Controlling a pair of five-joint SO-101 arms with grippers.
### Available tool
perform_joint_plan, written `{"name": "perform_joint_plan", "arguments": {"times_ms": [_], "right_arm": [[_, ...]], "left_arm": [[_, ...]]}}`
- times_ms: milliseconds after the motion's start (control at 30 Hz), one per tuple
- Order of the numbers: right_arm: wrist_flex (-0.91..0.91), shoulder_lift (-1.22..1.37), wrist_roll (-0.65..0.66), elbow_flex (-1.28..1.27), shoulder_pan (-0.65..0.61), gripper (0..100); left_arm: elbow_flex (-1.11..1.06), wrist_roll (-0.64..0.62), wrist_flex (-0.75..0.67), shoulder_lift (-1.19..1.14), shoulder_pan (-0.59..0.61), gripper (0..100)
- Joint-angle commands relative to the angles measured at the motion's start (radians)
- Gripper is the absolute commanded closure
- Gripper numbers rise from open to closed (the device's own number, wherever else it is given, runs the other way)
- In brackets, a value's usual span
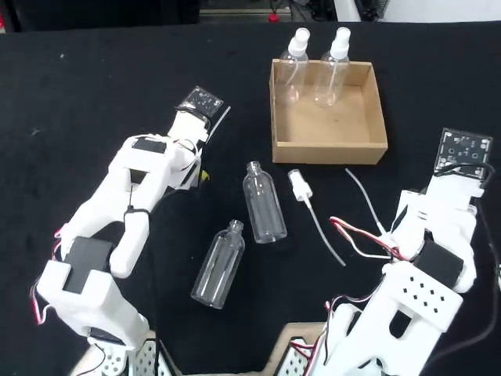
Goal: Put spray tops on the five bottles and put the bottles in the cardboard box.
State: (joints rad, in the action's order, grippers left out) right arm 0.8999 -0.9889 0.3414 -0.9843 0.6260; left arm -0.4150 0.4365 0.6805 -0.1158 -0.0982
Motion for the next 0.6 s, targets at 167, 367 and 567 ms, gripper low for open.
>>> {"name": "perform_joint_plan", "arguments": {"times_ms": [167,367,567], "right_arm": [[-0.037,-0.031,-0.006,0.001,0.014,87.1],[-0.035,-0.028,-0.006,0.001,0.015,86.9],[-0.031,-0.027,-0.006,0.001,0.015,86.9]], "left_arm": [[0.056,0.006,-0.064,-0.032,0.013,77],[0.048,0.006,-0.02,-0.025,0.004,89],[0.035,0.014,0.028,-0.021,0.059,95]]}}
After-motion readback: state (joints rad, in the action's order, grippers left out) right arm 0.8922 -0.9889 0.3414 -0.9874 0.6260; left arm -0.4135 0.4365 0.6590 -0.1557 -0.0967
